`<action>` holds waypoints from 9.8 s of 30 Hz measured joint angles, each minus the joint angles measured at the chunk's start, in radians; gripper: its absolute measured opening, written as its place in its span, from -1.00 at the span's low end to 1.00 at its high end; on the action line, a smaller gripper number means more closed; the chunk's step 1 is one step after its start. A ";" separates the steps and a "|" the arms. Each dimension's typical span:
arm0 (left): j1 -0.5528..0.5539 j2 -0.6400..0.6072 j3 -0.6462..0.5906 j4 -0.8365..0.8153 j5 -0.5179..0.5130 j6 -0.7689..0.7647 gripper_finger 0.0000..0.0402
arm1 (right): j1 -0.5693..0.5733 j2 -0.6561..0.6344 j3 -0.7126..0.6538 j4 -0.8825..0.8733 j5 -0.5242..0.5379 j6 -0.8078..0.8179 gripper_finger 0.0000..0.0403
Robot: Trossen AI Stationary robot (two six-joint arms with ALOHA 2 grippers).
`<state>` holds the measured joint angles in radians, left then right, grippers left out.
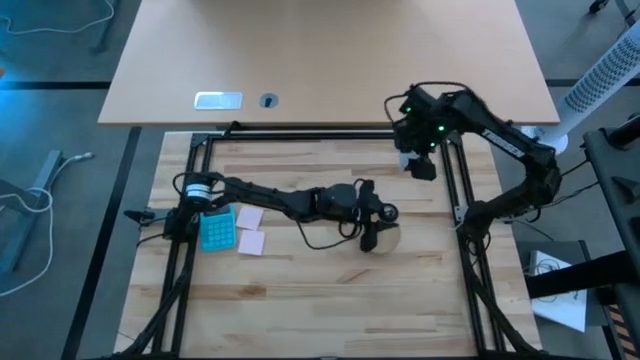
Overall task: Screw lightbulb
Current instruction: Return to Home Position
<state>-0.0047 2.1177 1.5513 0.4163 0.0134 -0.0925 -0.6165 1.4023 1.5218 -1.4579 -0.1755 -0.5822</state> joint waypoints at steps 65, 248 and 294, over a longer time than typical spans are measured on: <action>-0.017 0.063 -0.016 -0.042 -0.102 0.007 0.02 | -0.268 0.651 -0.134 0.006 0.568 -0.047 0.70; -0.102 -1.914 -1.517 0.094 -0.363 -0.258 0.45 | 0.754 -1.401 -1.512 1.789 -0.044 0.644 0.54; -0.092 -2.114 -1.489 -0.105 -0.388 -0.090 0.45 | 0.517 -1.399 -1.512 1.552 -0.165 0.744 0.54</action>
<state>-0.0963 0.0034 0.0619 0.3114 -0.3746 -0.1828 -0.0994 0.0029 0.0101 0.0937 -0.3401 0.1619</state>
